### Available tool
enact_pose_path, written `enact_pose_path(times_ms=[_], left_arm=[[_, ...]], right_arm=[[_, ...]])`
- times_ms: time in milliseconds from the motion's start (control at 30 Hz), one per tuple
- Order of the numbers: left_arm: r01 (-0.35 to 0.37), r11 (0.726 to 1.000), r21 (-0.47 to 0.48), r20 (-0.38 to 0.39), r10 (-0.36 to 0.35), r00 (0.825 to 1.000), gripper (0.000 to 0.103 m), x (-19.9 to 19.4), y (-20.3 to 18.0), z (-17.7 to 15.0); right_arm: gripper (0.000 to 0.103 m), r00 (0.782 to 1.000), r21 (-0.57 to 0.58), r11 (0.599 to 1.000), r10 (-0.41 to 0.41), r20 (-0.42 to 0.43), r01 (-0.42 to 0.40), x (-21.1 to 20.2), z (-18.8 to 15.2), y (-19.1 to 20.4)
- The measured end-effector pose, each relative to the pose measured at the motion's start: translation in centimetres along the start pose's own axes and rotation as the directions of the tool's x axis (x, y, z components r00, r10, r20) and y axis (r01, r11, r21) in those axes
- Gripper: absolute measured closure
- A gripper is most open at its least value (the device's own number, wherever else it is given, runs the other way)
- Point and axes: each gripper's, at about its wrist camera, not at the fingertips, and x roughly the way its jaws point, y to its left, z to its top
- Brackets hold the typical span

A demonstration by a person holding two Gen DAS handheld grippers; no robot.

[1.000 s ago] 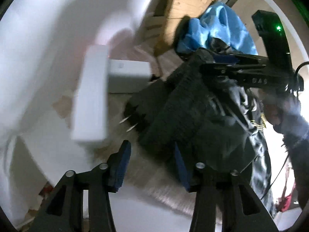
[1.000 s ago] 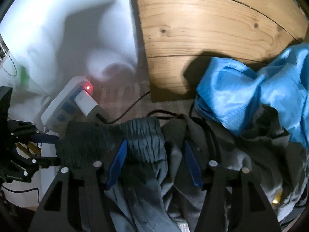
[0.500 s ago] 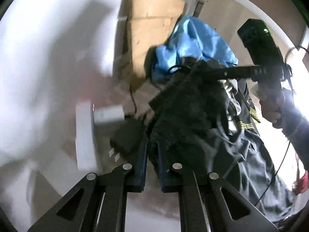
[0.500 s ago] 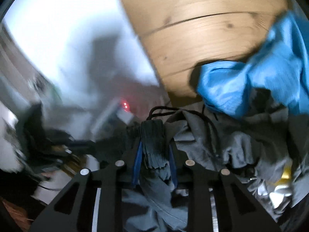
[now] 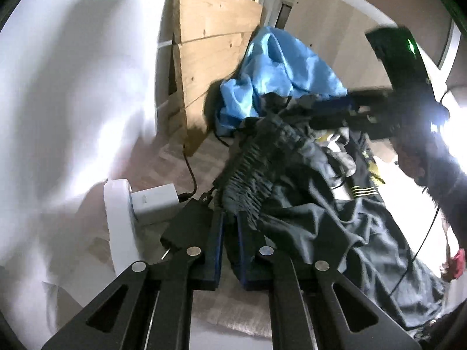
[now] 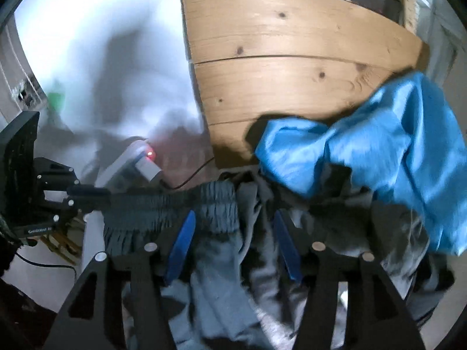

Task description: Fold clothes

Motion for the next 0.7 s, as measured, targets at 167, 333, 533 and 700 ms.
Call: enact_pose_path(times_ms=[167, 333, 533, 700], left_arm=[[0.047, 0.998, 0.045, -0.039, -0.046, 0.998, 0.095, 0.3, -0.8, 2.6], [0.130, 0.987, 0.099, -0.065, -0.124, 0.990, 0.095, 1.6, -3.2, 6.5], [0.198, 0.974, 0.114, -0.079, -0.190, 0.979, 0.095, 2.5, -5.0, 8.9], [0.151, 0.988, 0.041, -0.120, -0.145, 0.982, 0.081, 4.3, -3.3, 6.1]], right_arm=[[0.047, 0.985, 0.001, 0.988, 0.156, 0.069, -0.156, -2.5, -2.7, 4.4], [0.046, 0.992, -0.050, 0.992, 0.115, 0.058, -0.112, -1.1, -4.5, 9.2], [0.046, 0.997, 0.026, 1.000, 0.012, 0.078, -0.014, 1.7, -4.1, 8.1], [0.099, 0.997, 0.164, 0.986, 0.024, 0.076, -0.037, 2.9, -4.2, 4.3]])
